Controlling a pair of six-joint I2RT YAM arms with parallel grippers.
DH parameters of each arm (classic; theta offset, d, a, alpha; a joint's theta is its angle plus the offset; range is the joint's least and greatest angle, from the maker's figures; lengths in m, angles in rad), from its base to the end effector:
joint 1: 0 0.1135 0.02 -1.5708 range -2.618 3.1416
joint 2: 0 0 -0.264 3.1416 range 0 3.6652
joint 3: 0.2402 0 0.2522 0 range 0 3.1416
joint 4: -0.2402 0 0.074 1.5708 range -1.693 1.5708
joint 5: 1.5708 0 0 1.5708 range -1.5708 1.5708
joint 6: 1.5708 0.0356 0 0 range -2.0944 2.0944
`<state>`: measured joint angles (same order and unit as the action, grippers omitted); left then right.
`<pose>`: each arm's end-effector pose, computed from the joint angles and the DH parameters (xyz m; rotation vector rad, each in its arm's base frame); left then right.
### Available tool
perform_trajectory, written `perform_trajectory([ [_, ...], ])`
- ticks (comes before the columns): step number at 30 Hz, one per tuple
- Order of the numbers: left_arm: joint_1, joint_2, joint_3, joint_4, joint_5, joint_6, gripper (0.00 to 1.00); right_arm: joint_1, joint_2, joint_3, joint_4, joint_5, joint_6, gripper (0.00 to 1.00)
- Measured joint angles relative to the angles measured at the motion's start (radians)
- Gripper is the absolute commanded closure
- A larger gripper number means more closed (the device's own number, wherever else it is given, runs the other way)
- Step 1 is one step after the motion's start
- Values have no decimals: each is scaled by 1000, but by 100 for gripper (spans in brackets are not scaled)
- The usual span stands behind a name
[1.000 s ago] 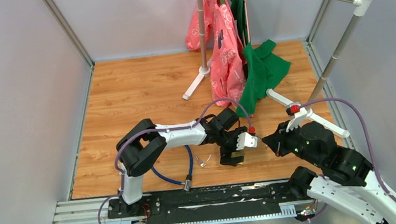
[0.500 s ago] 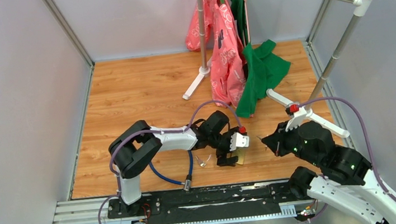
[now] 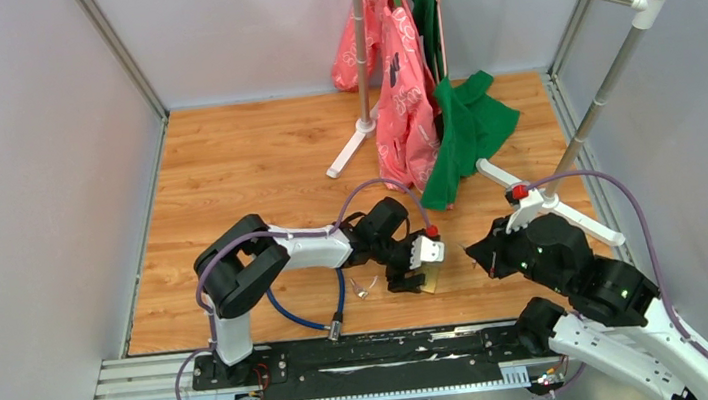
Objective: Unlock with the key
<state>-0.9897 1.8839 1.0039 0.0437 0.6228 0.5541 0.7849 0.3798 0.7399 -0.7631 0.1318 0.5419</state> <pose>0.1872 -0.3229 0.1377 1.8806 1.5074 -0.9505 0.0623 0.0557 0.3110 -0.1591 2.0383 0.7249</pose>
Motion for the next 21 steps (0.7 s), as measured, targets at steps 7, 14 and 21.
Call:
perform_trajectory([
  [7,0,0,-1,1,9,11,64,0,10,2,3,0,0,100],
  [14,3,0,22,-61,29,50,100,0,14,2,7,0,0,100],
  [21,6,-53,45,-202,26,82,100,0,-11,3,7,0,9,100],
])
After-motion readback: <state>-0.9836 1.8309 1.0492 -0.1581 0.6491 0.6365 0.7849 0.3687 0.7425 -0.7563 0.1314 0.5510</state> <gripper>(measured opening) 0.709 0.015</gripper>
